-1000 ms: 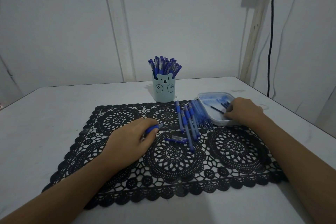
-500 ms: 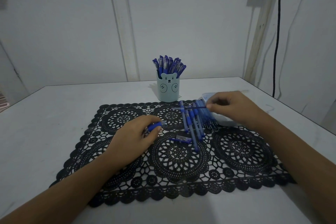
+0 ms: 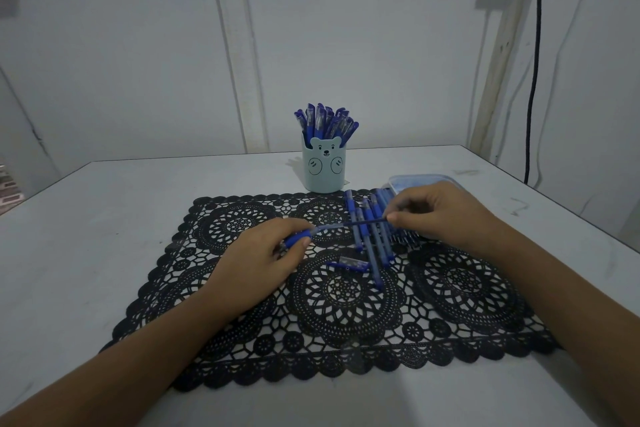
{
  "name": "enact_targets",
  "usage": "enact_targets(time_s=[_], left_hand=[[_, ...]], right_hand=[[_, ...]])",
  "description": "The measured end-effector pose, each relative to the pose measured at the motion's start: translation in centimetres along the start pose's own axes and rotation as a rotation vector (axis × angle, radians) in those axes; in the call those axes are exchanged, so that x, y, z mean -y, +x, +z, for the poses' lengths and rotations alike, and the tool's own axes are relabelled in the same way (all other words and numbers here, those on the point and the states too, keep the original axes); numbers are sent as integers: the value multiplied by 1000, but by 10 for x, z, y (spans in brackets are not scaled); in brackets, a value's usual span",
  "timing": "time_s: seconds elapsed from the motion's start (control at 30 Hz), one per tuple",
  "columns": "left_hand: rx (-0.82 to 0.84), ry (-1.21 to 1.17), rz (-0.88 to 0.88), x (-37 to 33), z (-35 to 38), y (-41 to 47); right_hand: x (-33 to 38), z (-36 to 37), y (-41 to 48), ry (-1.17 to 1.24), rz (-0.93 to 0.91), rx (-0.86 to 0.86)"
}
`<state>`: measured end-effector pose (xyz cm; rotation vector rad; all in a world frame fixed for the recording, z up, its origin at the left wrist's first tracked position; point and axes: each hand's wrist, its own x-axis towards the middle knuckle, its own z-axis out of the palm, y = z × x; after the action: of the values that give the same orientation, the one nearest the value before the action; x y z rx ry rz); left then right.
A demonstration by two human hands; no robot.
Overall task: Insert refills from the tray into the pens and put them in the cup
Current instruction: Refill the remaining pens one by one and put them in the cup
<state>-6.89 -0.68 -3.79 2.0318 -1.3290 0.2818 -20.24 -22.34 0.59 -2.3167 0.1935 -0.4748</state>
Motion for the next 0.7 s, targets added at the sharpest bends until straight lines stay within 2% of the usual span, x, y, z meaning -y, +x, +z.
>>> enact_targets(time_s=[0.17,0.57,0.7], left_hand=[[-9,-35,-7,-1,-1,0],[-33,-67,7,2,1,0],[-20,34,70,4,1,-1]], right_hand=[[0,0,0,60,-11,-11],[-3,1,0,25,-7,31],[-2,0,-1,23,-20,30]])
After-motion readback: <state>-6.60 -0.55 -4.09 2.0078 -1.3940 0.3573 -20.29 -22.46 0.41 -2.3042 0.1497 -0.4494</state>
